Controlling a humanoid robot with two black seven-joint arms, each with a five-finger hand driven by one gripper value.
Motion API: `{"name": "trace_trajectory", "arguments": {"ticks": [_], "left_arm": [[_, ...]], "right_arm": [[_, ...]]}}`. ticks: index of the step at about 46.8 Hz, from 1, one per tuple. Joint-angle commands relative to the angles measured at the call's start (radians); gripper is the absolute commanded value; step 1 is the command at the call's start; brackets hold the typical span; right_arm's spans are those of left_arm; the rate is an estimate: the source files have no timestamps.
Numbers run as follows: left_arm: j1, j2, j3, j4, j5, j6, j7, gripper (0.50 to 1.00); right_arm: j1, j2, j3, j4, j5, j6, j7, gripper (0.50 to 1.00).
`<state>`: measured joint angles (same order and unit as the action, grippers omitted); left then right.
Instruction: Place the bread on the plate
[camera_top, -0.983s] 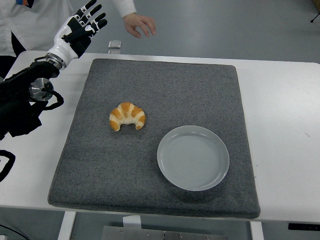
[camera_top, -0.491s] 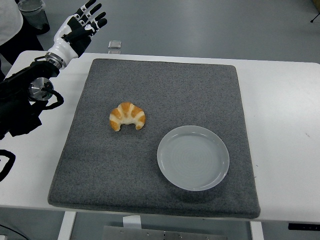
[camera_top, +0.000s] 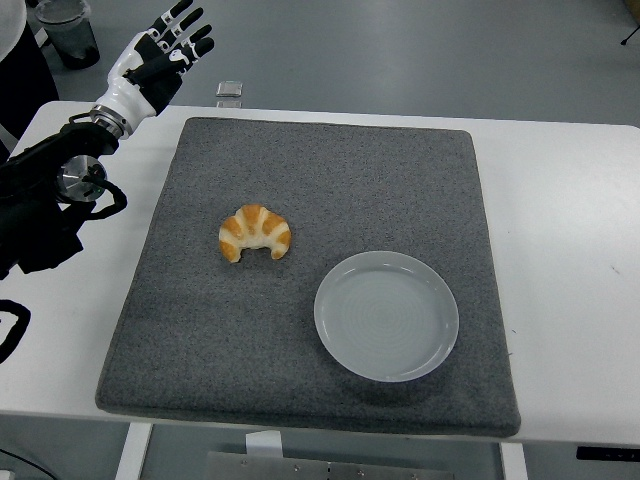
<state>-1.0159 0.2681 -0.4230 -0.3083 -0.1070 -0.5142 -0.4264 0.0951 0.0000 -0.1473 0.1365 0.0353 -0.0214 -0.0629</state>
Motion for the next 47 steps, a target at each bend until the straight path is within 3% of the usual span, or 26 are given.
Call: {"name": "trace_trajectory", "arguments": {"ticks": [1,40,47], "left_arm": [[-0.001,0.000,0.001,0.000,0.000,0.000,0.000,0.990],[0.000,0.002,0.001,-0.002,0.000,-0.003,0.000,0.990],[0.000,0.039,0.001,-0.060,-0.002,0.000,0.000,0.990]], "right_arm": [[0.000,0.000,0.000,0.000,0.000,0.000,0.000,0.930],[0.000,0.000,0.000,-0.002,0.000,-0.003,0.000,0.930],[0.000,0.000,0.000,-0.002,0.000,-0.003,0.000,0.930]]}}
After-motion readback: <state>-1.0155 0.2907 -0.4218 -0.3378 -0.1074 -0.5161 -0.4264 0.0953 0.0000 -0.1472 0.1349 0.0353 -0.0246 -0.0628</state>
